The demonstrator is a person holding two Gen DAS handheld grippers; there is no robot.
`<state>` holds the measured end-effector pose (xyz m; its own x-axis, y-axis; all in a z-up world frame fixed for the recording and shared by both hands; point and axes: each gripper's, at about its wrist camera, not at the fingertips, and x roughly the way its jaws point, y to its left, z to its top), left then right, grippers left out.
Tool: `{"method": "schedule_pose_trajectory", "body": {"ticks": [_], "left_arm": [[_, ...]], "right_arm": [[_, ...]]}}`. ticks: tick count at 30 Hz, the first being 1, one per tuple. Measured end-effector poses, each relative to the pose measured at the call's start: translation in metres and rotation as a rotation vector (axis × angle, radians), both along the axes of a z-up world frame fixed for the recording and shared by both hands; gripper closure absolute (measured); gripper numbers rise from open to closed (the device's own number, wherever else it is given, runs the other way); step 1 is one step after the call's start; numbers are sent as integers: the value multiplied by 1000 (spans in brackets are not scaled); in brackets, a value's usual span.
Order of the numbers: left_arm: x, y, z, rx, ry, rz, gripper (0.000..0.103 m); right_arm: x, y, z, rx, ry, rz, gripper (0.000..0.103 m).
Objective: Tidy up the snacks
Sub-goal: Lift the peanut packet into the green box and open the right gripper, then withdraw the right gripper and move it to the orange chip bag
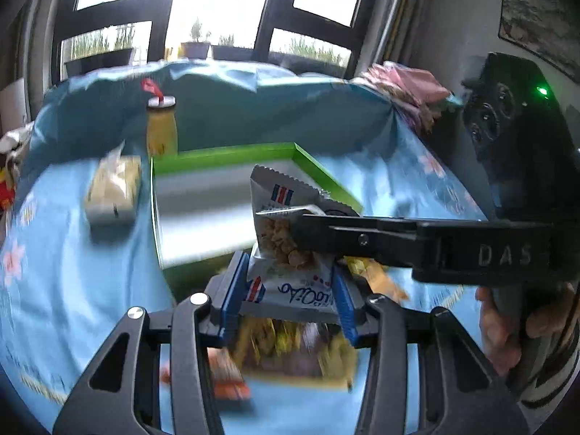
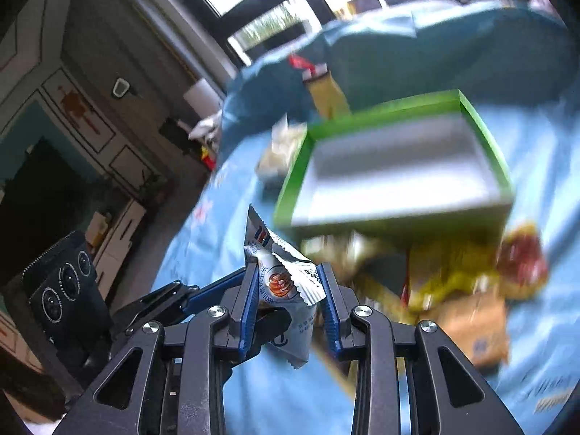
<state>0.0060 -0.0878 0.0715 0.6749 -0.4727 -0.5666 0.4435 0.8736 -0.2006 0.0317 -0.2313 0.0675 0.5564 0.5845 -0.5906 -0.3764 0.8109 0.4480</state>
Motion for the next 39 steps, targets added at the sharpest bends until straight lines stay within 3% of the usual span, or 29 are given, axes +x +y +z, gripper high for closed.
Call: {"method": "schedule_pose_trajectory", "body": {"ticks": [7,17,20,22,24,25,31,32,33,39], "left_arm": [[85,-3,3,16,47,42,57],[141,-12,-32,77,159,76,55],[144,-11,-39,95,178,104,55],[142,-8,-38,98,176,125,43],[139,-2,-36,87,172,146,18],[136,1,-32,92,157,165,15],[115,8,-17,139,112,213,13],[108,8,-14,159,97,228,10],[102,9,-13,175,88,239,0],[59,18,0,199,33,287,0]], "right_arm": [[77,-1,17,-29,-20,-40,69],[141,7,-19,-125,77,-70,69],[147,11,-28,-157,99,-78,69],[147,11,-30,-174,98,-101,66],[145,9,-29,-175,95,-117,58],[142,6,-28,-171,89,-129,52],[119,-13,-10,-161,44,-176,42],[112,-15,-7,-162,34,-179,38],[104,-18,-4,-160,23,-182,38],[55,-26,9,-160,-19,-178,29]]}}
